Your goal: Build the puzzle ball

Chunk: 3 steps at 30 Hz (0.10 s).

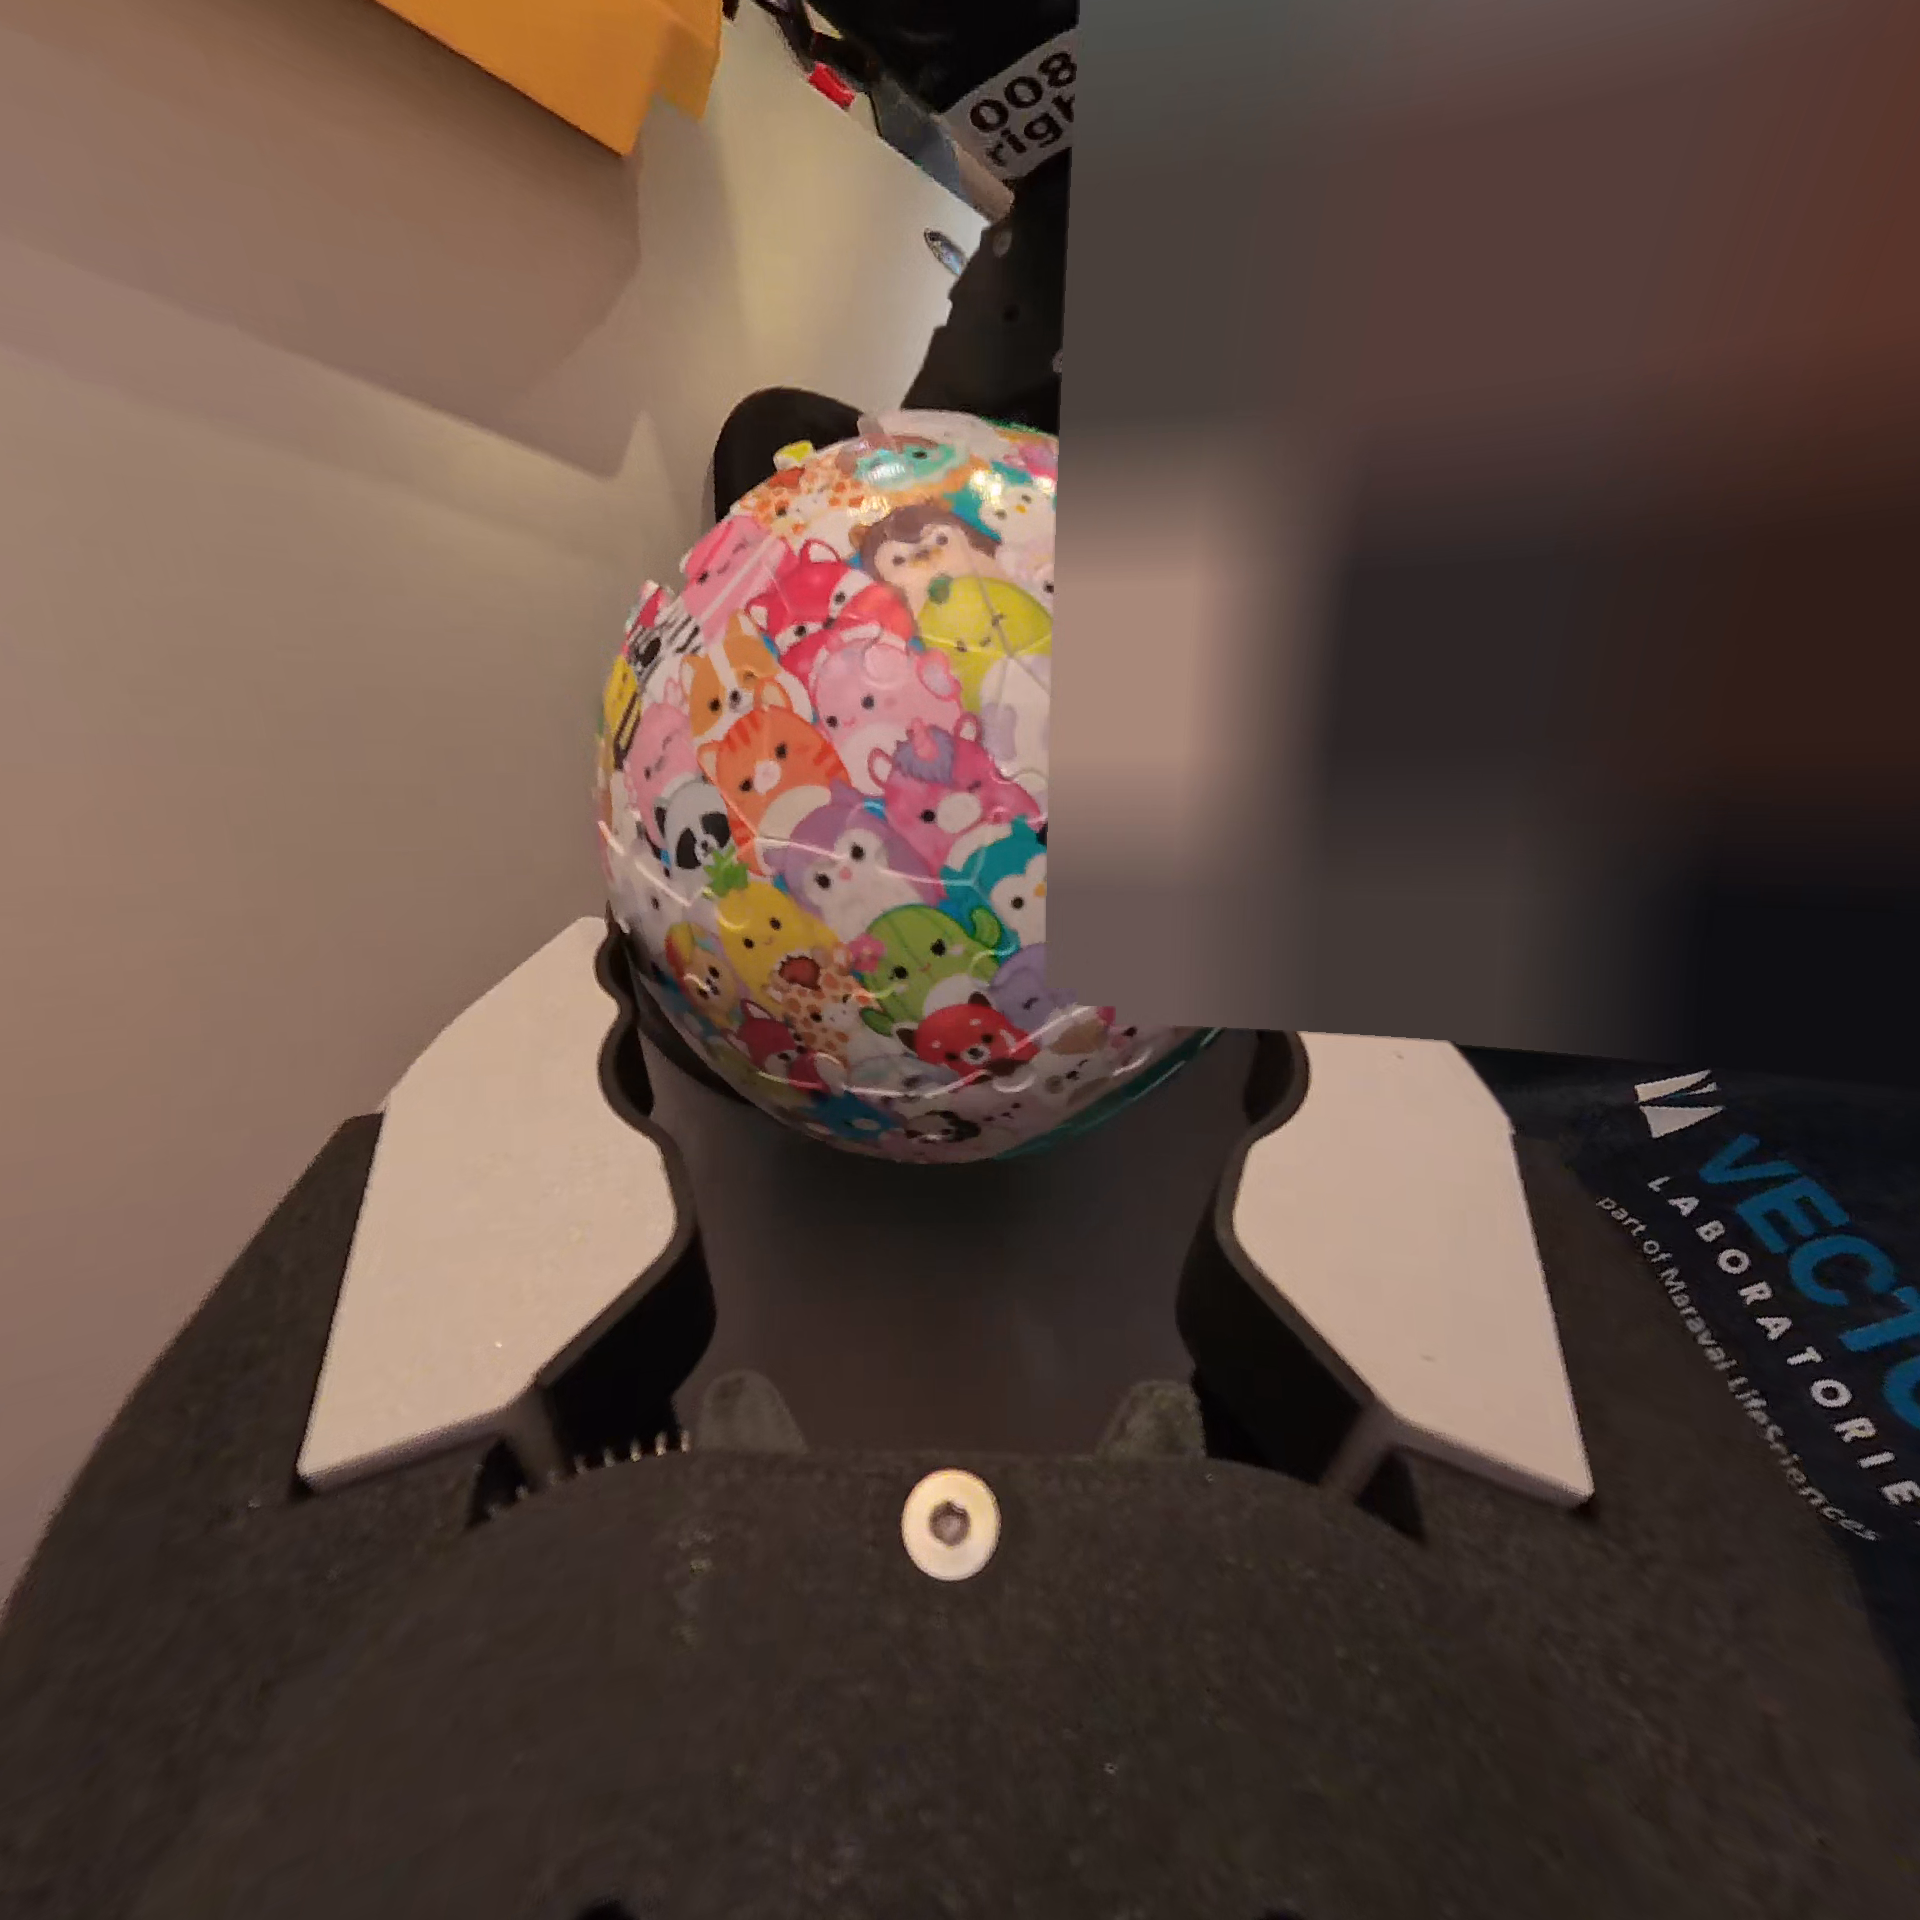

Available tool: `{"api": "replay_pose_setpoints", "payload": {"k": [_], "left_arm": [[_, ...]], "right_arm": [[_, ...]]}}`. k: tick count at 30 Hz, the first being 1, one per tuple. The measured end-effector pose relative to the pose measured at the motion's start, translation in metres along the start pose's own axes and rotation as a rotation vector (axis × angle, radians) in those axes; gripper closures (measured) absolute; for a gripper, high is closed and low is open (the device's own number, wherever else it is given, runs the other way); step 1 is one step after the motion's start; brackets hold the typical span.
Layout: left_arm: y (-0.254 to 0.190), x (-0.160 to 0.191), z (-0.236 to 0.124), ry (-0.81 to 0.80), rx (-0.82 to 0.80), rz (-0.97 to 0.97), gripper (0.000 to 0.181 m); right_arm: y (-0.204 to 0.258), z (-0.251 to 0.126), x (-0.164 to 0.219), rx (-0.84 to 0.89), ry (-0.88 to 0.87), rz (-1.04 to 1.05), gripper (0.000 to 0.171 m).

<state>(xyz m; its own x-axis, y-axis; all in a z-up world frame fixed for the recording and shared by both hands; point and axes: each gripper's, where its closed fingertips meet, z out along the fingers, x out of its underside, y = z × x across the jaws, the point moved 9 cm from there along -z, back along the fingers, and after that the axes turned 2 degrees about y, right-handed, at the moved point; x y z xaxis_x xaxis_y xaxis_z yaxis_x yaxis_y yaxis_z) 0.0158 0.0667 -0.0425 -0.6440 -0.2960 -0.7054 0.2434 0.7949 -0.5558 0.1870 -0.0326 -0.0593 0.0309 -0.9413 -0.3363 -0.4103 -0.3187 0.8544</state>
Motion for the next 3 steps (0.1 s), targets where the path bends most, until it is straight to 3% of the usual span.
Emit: {"api": "replay_pose_setpoints", "payload": {"k": [1, 3], "left_arm": [[-0.0012, 0.0004, 0.0005, 0.000, -0.006, 0.012, 0.068], [-0.0039, -0.0002, 0.0011, -0.007, -0.019, 0.033, 0.067]], "right_arm": [[0.0004, 0.0004, 0.0010, 0.004, 0.008, -0.006, 0.065], [0.0018, -0.0001, 0.0024, 0.017, 0.002, -0.024, 0.068]]}}
